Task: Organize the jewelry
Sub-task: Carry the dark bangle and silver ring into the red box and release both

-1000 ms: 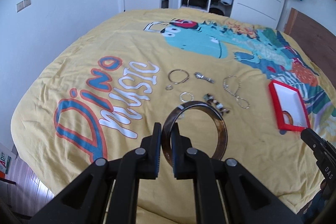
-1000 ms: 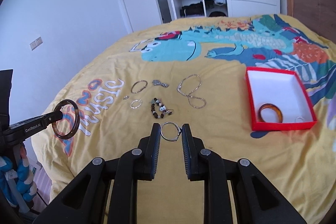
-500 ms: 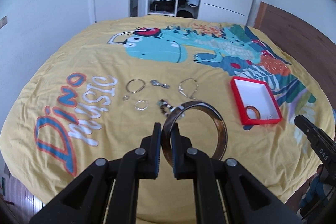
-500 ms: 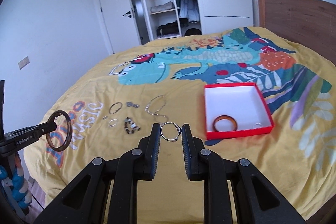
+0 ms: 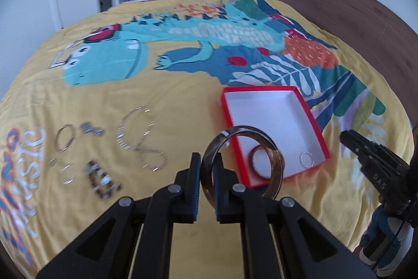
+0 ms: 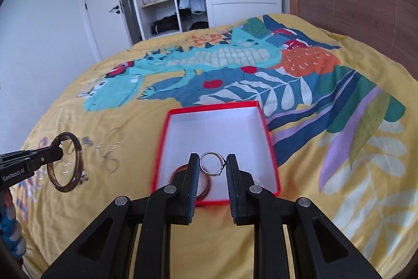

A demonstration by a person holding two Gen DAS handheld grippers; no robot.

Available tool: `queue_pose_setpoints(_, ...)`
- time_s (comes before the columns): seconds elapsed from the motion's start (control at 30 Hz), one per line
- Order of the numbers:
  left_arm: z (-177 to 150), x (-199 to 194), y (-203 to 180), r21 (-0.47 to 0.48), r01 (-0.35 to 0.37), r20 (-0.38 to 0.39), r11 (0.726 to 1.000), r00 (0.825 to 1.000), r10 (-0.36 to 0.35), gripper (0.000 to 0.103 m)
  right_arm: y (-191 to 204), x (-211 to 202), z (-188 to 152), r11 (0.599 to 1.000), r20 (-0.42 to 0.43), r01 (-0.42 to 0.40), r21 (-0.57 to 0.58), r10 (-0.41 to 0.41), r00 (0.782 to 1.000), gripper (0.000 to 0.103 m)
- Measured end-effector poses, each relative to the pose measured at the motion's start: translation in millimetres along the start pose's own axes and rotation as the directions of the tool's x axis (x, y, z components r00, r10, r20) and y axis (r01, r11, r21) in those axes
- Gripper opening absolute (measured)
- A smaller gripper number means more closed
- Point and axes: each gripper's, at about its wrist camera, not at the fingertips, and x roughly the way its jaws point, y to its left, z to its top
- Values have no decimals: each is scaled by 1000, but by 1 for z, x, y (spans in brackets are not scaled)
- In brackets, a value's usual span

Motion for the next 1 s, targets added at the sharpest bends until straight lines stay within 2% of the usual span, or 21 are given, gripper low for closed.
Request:
queue_pose_setpoints(0.17, 26, 68, -38, 57, 4, -28, 998, 1000, -2, 8, -16, 60, 11, 999, -48, 3, -32, -4, 999, 20)
queue_pose_setpoints(0.3, 38, 119, -62, 125, -29, -48, 992, 998, 36, 8, -29, 99, 11, 999, -92, 3, -43, -7, 996, 20)
queue_pose_setpoints(0.4, 41, 151, -71, 169, -60, -69, 984, 995, 72, 8, -36, 122, 6, 999, -130, 5, -54, -12, 991, 20)
queue_pose_setpoints(0.53, 42, 179, -73, 180, -77, -107, 981, 989, 97, 8, -39, 141, 0, 997, -169, -1, -79, -13, 985, 20)
queue_pose_setpoints(0.67, 37, 194, -73, 189, -55, -135, 980, 987, 81, 8, -41, 153, -6, 994, -188, 5, -107, -26, 982, 20)
queue_pose_setpoints(0.87, 35, 199, -78, 206, -93, -129, 974, 984, 121, 10, -30, 161, -10, 978, -216, 19, -206, -65, 974, 21)
queue_pose_setpoints(1.0, 36, 200, -79, 217, -93, -129, 972, 984, 123, 10, -31, 161, -9, 975, -234, 12, -221, -65, 970, 21)
